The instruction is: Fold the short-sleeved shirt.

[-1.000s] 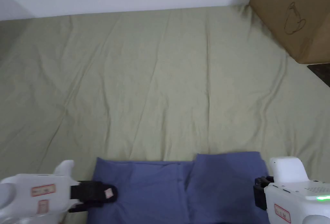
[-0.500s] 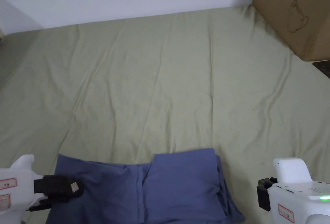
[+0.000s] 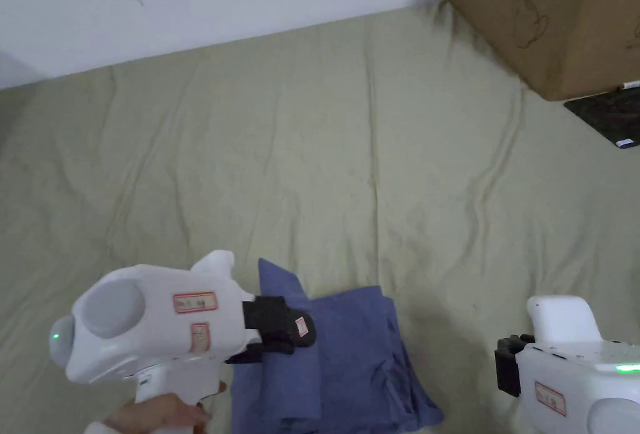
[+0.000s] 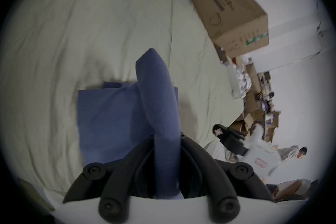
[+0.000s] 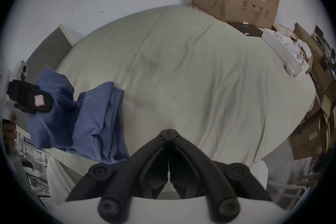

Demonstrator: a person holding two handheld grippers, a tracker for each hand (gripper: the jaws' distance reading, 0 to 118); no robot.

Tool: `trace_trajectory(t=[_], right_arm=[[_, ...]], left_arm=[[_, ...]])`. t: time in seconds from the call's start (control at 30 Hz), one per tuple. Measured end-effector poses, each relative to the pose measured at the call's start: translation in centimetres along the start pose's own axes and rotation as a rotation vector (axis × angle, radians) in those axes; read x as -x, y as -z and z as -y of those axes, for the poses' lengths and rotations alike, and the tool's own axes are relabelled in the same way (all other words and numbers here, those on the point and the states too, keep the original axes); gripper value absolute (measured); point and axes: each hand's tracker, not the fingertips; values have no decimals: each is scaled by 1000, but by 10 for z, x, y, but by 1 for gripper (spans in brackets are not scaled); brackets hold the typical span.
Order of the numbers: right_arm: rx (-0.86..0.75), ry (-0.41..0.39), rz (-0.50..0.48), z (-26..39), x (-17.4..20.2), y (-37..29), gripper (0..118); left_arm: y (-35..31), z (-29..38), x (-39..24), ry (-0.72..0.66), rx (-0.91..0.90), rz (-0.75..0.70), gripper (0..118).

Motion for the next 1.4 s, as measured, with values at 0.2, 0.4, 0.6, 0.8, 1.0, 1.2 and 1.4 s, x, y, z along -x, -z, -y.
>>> trace_trajectory(t=[0.2,0.4,0.6,0.8,1.0,1.2,1.4], right_arm=[[13,39,13,3,-14,3,0],[26,48,15,5,-18,5,0],[36,43,4,7,-15,10,0],[49,22,-7,9,-8,13,0],[57,20,-7,9,-9,14,0],[53,29,3,8,-17,11,0],[57,42,13,8,-23,10,0]], left_arm=[[69,-2,-7,55,117,-21,64],[61,-7,-5,21,79,39,105],[15,0,16,43,-83,-57,2],[18,21,42,-9,-92,-59,0],[69,34,12,31,41,64,0],[127,39,-10,58,154,100,0],[169,39,-25,119,237,80,0]])
